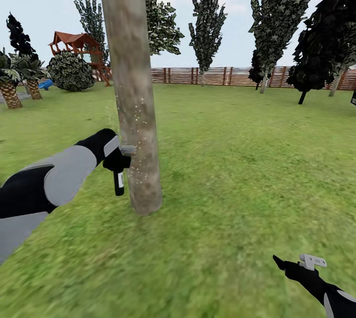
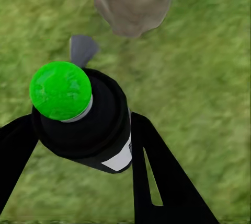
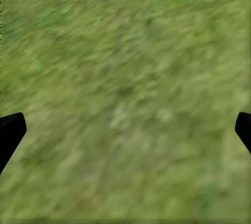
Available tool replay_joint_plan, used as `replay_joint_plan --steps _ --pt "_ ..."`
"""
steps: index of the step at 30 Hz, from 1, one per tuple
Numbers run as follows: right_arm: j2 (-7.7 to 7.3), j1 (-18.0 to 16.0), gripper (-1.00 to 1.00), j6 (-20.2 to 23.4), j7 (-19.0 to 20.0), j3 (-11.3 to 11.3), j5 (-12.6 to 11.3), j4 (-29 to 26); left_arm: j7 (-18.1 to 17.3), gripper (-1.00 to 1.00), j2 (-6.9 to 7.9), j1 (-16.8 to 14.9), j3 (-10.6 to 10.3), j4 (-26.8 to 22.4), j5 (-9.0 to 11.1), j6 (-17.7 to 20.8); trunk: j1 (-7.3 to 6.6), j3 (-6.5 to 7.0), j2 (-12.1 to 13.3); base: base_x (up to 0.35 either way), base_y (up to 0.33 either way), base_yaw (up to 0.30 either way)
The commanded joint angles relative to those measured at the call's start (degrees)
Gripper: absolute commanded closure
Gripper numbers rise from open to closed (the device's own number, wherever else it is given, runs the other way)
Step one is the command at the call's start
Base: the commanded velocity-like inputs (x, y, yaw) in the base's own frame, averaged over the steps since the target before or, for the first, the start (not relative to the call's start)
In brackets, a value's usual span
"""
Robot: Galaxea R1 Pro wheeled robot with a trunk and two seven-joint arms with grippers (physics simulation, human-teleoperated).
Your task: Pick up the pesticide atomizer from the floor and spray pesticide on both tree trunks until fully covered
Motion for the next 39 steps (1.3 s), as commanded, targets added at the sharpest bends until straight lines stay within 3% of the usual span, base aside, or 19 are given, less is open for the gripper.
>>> replay_joint_plan --steps 1,11,15,19,25,39 --pt "0.03 0.00 -1.00 0.00 0.06 0.00 0.03 0.00 0.01 1.00 0.01 0.79 -0.09 -0.03 -0.08 -0.12 -0.01 0.01 -0.01 0.000 0.000 0.000" --pt "0.01 0.00 -1.00 0.00 0.14 0.00 0.00 -0.04 -0.10 1.00 0.09 11.65 0.00 -0.05 -0.06 -9.33 -0.01 0.00 -0.01 0.000 0.000 0.004" --pt "0.07 0.00 -1.00 0.00 0.08 0.00 -0.02 -0.08 -0.23 1.00 0.03 12.64 0.00 -0.05 0.06 -10.37 -0.01 -0.08 -0.01 0.000 0.000 0.200" --pt "0.09 0.00 -1.00 0.00 0.07 0.00 -0.01 -0.09 -0.29 1.00 0.02 15.98 0.08 -0.05 0.09 -18.03 -0.01 -0.17 -0.01 0.000 0.000 0.247" --pt "0.09 0.00 -1.00 0.00 0.07 0.00 0.00 -0.09 -0.46 1.00 0.02 18.58 0.09 -0.04 0.23 -21.35 -0.01 -0.29 -0.01 0.000 -0.188 0.221" --pt "0.01 0.00 -1.00 0.00 0.22 -0.07 -0.16 0.00 -0.52 1.00 -0.11 18.85 0.09 -0.05 0.26 -23.08 -0.01 -0.32 -0.01 0.000 -0.322 0.020"
